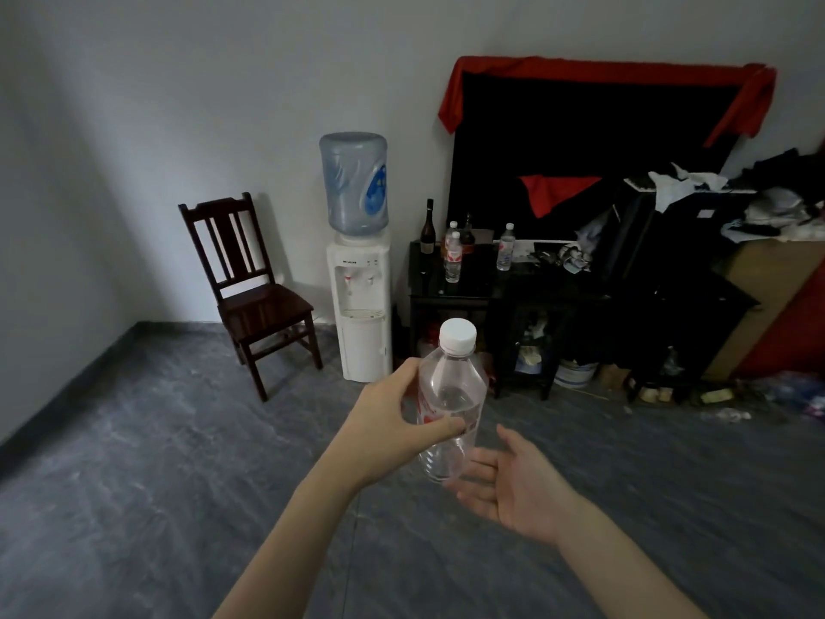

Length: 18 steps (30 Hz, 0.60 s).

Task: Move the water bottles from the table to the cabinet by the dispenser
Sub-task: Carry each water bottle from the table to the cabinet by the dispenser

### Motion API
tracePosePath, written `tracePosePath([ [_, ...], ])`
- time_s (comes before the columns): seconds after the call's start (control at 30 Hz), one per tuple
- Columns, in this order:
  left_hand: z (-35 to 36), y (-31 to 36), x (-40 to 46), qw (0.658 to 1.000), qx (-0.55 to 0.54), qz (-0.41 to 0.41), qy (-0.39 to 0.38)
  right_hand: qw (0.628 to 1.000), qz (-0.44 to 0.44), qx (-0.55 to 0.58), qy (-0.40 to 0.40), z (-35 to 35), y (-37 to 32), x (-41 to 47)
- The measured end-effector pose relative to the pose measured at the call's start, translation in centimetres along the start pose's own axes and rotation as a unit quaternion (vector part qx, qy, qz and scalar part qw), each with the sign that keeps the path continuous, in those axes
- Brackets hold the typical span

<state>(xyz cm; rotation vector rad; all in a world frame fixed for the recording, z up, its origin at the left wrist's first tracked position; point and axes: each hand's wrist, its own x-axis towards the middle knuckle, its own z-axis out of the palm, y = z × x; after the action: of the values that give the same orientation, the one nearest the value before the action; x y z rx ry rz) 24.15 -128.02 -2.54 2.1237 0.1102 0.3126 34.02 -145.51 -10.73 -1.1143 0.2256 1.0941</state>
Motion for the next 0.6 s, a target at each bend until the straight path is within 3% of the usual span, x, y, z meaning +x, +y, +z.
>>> tracePosePath([
  [0.3,1.9,-4.3,15.3,1.000,-0.001,-0.006,-0.008,1.000,0.007,0.004,0.010,-3.2,-10.7,11.4],
  [0.6,4.4,-6.1,34.1,1.000,0.000,-0.004,0.002,1.000,0.003,-0.014,0.016,-7.1,-26.4,21.8],
])
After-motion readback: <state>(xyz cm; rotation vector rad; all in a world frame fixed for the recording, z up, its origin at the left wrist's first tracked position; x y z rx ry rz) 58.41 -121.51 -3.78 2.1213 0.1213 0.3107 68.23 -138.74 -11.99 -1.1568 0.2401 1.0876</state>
